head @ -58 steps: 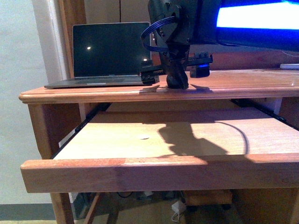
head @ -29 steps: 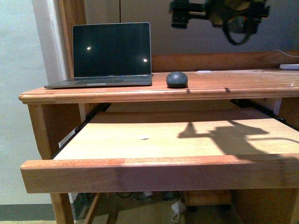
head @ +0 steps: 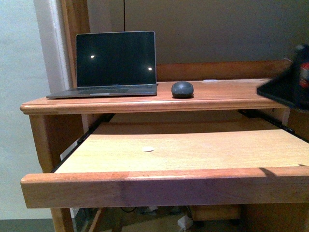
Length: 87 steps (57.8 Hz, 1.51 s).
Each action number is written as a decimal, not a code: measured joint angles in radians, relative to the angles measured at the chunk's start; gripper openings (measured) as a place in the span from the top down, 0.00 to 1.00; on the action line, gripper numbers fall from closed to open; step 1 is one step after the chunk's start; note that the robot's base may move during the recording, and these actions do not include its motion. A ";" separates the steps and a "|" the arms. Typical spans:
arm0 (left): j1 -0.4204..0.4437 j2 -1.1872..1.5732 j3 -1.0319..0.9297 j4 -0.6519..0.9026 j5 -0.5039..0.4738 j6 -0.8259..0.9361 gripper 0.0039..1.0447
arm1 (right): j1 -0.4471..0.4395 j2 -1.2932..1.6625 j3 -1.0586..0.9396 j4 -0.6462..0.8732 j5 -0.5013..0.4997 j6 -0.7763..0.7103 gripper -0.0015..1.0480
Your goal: Place mouse
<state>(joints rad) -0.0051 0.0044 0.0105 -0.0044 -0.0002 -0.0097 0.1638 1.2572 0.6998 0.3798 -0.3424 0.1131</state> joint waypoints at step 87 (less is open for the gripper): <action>0.000 0.000 0.000 0.000 0.000 0.000 0.07 | 0.268 0.809 0.682 0.002 0.679 0.037 0.07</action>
<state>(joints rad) -0.0051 0.0044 0.0105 -0.0044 -0.0002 -0.0097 0.4316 2.0663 1.3823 0.3817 0.3370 0.1501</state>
